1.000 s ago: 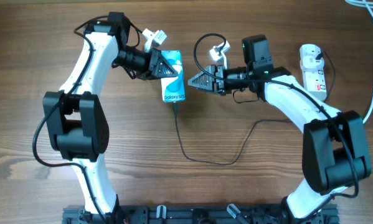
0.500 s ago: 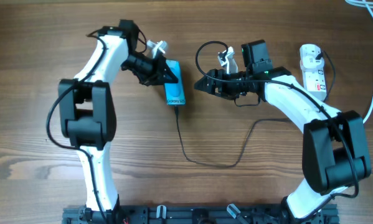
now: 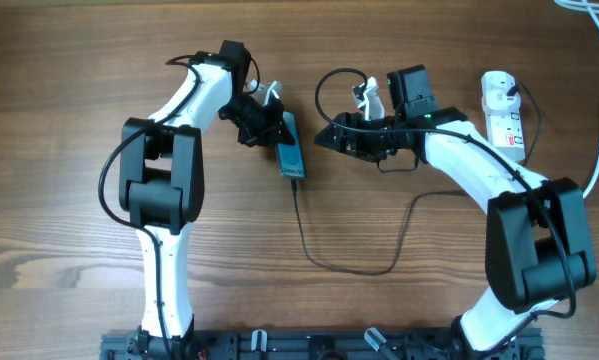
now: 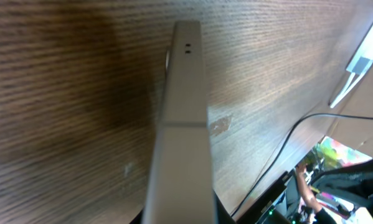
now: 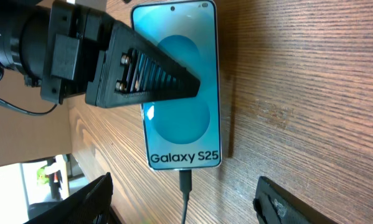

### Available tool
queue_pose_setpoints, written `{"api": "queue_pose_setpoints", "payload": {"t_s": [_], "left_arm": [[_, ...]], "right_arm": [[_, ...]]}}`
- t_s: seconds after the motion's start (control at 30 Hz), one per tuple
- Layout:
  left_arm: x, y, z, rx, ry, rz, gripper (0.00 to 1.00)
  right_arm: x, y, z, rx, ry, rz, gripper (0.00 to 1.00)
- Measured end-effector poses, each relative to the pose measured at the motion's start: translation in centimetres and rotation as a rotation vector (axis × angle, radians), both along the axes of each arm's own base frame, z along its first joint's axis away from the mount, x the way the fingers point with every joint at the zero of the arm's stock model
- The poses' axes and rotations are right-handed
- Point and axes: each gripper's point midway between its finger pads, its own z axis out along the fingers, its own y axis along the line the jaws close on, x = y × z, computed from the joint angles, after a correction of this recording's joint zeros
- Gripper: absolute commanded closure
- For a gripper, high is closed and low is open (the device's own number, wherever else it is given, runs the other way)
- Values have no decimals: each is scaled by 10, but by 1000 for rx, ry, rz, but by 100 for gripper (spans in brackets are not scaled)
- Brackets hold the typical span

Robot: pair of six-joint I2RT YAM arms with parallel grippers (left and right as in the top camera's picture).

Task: Plug charger to phone and switch on socket
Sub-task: 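Lower the phone flat onto the table with both grippers and release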

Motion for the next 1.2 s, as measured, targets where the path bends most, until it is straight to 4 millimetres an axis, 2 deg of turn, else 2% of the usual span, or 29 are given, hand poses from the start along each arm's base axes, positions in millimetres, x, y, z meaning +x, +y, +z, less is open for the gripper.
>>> {"api": "queue_pose_setpoints", "payload": {"t_s": [0.1,0.63,1.0,1.2], "left_arm": [[2,1,-1,11,-2,9,96],[-1,0,-6,21,7,13,82],[-1,0,-6,23,6,13,80],[0,4,-9,50,0,12,75]], "right_arm": [[0,-1,-1,-5,2,-2,26],[0,-1,-1,-9,3,-4,26],[0,-1,-2,-11,4,-5,26],[-1,-2,-2,-13,11,-5,26]]}}
